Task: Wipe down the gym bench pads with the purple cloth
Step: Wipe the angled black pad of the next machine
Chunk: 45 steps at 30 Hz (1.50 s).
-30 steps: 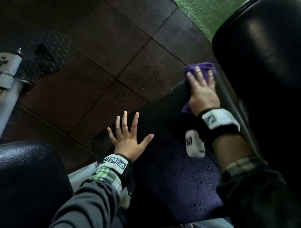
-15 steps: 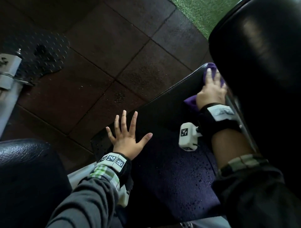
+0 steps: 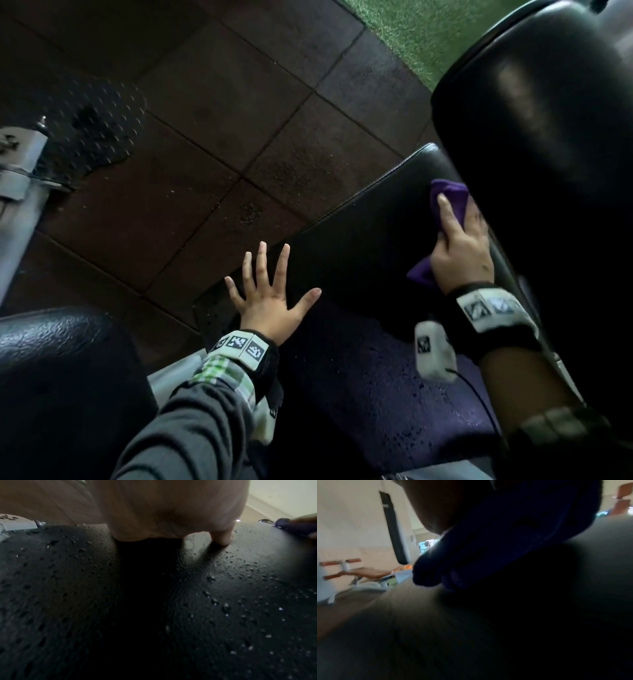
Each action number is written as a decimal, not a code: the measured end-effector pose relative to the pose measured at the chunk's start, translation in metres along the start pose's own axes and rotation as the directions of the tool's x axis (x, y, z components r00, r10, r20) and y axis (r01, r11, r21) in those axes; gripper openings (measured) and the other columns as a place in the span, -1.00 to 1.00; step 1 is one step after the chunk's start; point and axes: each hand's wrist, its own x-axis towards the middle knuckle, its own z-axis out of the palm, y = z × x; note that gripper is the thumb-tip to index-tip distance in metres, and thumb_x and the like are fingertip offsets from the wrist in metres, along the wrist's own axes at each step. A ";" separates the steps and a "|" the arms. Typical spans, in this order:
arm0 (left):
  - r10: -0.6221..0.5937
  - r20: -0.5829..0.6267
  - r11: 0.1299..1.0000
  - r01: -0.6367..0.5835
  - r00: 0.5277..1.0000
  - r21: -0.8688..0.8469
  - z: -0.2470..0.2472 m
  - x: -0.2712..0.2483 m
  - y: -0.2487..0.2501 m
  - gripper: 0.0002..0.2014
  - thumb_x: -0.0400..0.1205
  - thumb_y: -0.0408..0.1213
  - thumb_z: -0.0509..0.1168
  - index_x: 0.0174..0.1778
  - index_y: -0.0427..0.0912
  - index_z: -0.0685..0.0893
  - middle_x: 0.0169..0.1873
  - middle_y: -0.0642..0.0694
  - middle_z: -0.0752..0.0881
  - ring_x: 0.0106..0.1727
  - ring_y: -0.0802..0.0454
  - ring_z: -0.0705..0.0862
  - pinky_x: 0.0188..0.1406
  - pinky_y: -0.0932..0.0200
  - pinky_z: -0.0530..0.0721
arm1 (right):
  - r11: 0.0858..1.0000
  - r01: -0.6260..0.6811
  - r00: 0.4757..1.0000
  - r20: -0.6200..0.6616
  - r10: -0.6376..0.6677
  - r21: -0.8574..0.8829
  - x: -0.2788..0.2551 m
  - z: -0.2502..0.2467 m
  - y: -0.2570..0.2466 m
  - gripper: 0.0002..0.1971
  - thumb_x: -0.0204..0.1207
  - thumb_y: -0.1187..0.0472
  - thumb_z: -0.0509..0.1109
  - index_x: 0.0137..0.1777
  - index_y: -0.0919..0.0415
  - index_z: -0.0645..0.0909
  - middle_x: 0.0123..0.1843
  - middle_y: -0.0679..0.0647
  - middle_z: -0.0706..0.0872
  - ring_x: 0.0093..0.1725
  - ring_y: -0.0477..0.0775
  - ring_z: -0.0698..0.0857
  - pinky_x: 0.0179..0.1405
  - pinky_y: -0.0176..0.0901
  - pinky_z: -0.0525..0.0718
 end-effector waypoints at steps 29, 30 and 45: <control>-0.026 -0.003 1.000 0.026 1.000 0.015 0.000 0.002 0.001 -0.08 0.23 0.65 -0.41 0.45 0.41 -0.57 0.57 0.11 -0.52 0.60 0.01 -0.50 0.50 -0.41 -0.39 | 0.724 0.665 0.746 0.216 -0.630 -0.185 -0.014 0.072 -0.053 -0.24 0.33 0.40 0.33 0.56 -0.04 0.30 0.63 0.00 0.23 0.61 0.29 0.11 0.49 0.20 0.10; -0.024 -0.002 1.000 0.024 1.000 0.018 0.000 0.002 0.001 -0.10 0.25 0.62 -0.37 0.46 0.41 -0.57 0.57 0.11 -0.52 0.60 0.01 -0.50 0.50 -0.41 -0.39 | 0.684 0.700 0.714 0.219 -0.665 -0.205 -0.026 0.073 -0.043 -0.28 0.33 0.35 0.28 0.54 -0.04 0.34 0.60 0.00 0.30 0.58 0.30 0.22 0.44 0.20 0.20; -0.025 0.017 0.999 0.024 1.000 0.027 -0.001 0.002 0.000 -0.08 0.28 0.60 -0.35 0.52 0.37 -0.50 0.57 0.12 -0.53 0.59 0.02 -0.51 0.51 -0.39 -0.40 | 0.796 0.584 0.810 0.184 -0.557 -0.160 -0.005 0.057 -0.048 -0.22 0.37 0.47 0.29 0.57 -0.07 0.27 0.65 -0.05 0.14 0.64 0.29 -0.01 0.57 0.16 -0.02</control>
